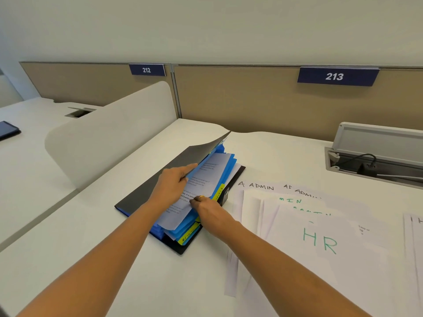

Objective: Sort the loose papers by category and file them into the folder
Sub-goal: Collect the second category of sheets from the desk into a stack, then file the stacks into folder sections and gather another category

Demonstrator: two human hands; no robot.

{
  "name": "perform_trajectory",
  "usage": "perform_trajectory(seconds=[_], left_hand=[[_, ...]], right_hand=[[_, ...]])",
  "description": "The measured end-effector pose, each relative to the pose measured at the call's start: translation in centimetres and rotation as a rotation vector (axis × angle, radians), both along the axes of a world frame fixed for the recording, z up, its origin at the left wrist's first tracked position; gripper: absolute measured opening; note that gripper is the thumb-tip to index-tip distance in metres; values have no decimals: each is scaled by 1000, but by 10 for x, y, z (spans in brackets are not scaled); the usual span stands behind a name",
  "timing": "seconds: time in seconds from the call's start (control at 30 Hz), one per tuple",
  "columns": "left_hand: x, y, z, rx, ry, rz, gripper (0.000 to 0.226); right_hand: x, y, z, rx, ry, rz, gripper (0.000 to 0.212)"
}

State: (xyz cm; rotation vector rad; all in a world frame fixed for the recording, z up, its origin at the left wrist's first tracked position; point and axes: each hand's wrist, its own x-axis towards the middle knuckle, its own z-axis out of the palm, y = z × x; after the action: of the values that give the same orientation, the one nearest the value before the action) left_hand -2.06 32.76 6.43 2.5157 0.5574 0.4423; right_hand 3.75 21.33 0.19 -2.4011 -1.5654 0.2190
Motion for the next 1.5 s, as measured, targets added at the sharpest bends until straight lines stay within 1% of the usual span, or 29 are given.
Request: perform_trajectory(seconds=[0.1,0.2,0.3,0.43,0.53,0.6,0.67,0.73,0.8,0.87,0.93,1.0,1.07,1.17,1.27,1.3,1.37,1.4,1.47,1.5], left_hand=[[-1,-10,0,44,28,1,46],[0,-17,-9,194,85,5,45],[0,-27,-24,304,149,35,48],[0,-47,-49,369,254,18,53],[2,-52,-63,350,347,-23,54],[4,-58,-67,304,388,-43,49],[5,-70,-67,222,346,-59,44],[4,-87,-65,84,224,-47,40],[4,-106,-64,4,116,-24,39],[3,-124,-64,42,58,3,43],[2,-141,-65,71,36,-9,47],[2,-156,-66,52,81,-75,47],[2,-170,-66,-1,166,-149,48],[3,-187,-63,-161,216,-194,50],[6,-198,-57,-306,221,-171,49],[8,-200,-55,-371,204,-151,48],[12,-205,-50,-497,156,-117,50],[13,-207,-49,-551,135,-96,52],[14,-208,-48,-669,96,-27,56],[14,-208,-49,-735,78,16,57]], right_hand=[[-1,-15,3,52,10,29,47],[1,-35,10,148,0,-26,41],[8,-61,13,240,11,-160,35],[23,-104,4,295,36,-383,33],[28,-132,-4,351,36,-489,29],[27,-149,-5,482,44,-531,22],[25,-166,-4,613,8,-561,17],[22,-184,-3,672,-20,-609,16],[20,-203,-5,631,20,-706,18],[20,-223,-9,525,46,-814,22],[19,-239,-14,350,47,-885,34],[14,-252,-19,127,73,-896,54],[10,-260,-25,17,137,-863,67],[8,-271,-31,-17,157,-796,70],[10,-280,-30,7,180,-748,71],[10,-281,-30,8,191,-728,75],[10,-285,-27,6,204,-696,90],[11,-287,-27,1,209,-682,91],[13,-289,-25,-15,214,-658,79],[15,-290,-24,-22,217,-644,79]])
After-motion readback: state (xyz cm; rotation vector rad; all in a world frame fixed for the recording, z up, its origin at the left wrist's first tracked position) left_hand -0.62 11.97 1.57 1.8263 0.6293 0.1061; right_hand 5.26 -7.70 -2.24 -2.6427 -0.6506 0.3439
